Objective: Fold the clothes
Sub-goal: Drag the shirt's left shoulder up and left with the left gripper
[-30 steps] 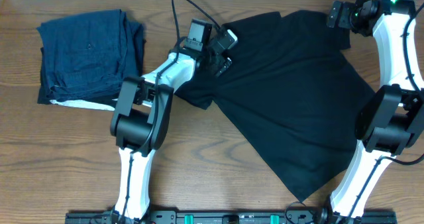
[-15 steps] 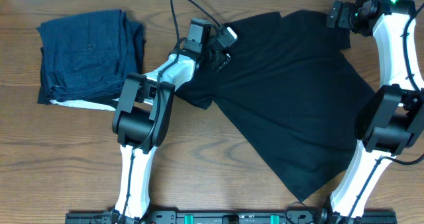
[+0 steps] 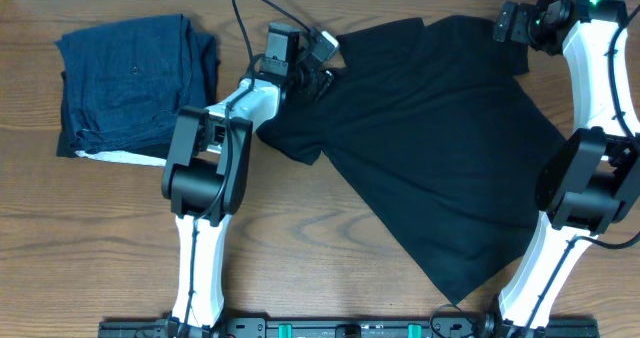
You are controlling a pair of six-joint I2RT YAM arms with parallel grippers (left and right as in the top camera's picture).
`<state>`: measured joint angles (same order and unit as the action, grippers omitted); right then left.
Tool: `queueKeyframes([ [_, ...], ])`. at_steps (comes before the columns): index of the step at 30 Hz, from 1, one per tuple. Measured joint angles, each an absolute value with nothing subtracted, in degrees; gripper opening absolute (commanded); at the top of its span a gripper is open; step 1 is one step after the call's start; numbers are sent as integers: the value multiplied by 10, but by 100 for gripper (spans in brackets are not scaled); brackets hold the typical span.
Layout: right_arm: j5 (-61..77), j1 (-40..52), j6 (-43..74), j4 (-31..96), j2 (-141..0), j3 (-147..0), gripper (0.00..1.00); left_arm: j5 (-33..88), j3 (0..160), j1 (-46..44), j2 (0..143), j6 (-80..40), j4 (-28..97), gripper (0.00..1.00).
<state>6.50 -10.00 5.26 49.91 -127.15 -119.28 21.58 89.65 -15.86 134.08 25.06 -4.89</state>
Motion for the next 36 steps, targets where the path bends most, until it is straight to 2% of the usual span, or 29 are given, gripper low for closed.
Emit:
queueKeyframes([
  [3,65,-100,52,499,-1272,-1193,99,223,897,-159,1343,248,-52,67],
  [5,65,-100,53,499,-1272,-1193,99,225,897,-159,1344,243,-53,61],
  [8,65,-100,53,499,-1272,-1193,99,230,897,-159,1344,234,-51,39],
  [11,65,-100,53,499,-1272,-1193,99,236,897,-161,1345,230,-50,11],
  [12,65,-100,53,499,-1272,-1193,99,237,897,-162,1345,230,-50,8],
  [18,65,-100,53,499,-1272,-1193,99,241,897,-163,1345,229,-49,6],
  [25,65,-100,53,499,-1272,-1193,99,253,905,-147,1344,169,-14,6],
  [36,65,-100,53,499,-1272,-1193,99,216,916,-99,1295,134,202,6],
])
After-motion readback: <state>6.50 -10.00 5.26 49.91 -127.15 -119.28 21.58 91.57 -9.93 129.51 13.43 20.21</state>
